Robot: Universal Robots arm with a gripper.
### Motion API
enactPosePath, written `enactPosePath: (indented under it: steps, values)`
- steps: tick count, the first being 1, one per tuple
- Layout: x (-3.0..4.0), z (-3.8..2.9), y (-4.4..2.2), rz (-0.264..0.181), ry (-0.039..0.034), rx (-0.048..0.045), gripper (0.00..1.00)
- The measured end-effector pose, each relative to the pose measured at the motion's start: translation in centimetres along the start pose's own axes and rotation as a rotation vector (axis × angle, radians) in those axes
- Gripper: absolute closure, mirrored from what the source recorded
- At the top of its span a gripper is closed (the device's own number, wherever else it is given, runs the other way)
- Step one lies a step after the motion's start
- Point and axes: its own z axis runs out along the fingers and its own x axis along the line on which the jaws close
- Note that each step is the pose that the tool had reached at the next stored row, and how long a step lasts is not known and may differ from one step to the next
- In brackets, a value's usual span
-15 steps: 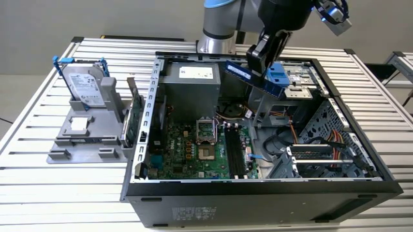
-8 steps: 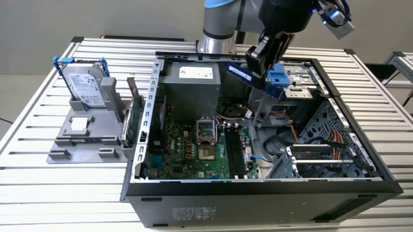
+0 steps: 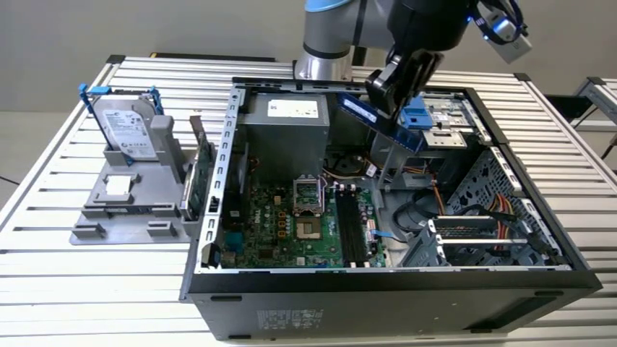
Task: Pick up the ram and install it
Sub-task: 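Insert the ram into the slot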
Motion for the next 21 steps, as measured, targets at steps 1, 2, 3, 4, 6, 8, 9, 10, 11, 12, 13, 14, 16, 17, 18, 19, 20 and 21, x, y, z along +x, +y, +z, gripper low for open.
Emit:
enactPosePath:
  steps: [1, 2, 3, 4, 6, 8, 9, 10, 11, 12, 13, 14, 16, 17, 18, 19, 20, 21]
  values:
    - [0.03, 0.0, -0.04, 0.007, -0.0002, -0.0002, 1.0]
    - [0.06, 0.0, -0.07, 0.015, -0.0005, -0.0005, 1.0]
    - [0.1, 0.0, -0.11, 0.021, -0.0008, -0.0007, 1.0]
    - [0.13, 0.0, -0.15, 0.029, -0.0009, -0.0009, 1.0]
    - [0.2, 0.0, -0.22, 0.043, -0.0014, -0.0013, 1.0]
    - [0.26, 0.0, -0.29, 0.057, -0.0018, -0.0018, 1.0]
    - [0.3, 0.0, -0.32, 0.065, -0.002, -0.002, 1.0]
    - [0.33, 0.0, -0.35, 0.072, -0.0023, -0.0022, 1.0]
    - [0.37, 0.0, -0.4, 0.083, -0.0027, -0.0026, 1.0]
    - [0.52, 0.0, -0.56, 0.12, -0.0038, -0.0037, 1.0]
    - [0.54, 0.0, -0.59, 0.128, -0.004, -0.0039, 1.0]
    - [0.57, 0.0, -0.61, 0.137, -0.0043, -0.0042, 1.0]
    - [0.6, 0.0, -0.65, 0.154, -0.0048, -0.0047, 1.0]
    - [0.6, 0.0, -0.66, 0.163, -0.0051, -0.005, 1.0]
    - [0.61, 0.0, -0.67, 0.171, -0.0054, -0.0053, 1.0]
    - [0.62, 0.0, -0.67, 0.18, -0.0057, -0.0056, 1.0]
    - [0.63, 0.0, -0.68, 0.19, -0.0059, -0.0058, 1.0]
    - [0.63, 0.0, -0.69, 0.2, -0.0061, -0.0061, 1.0]
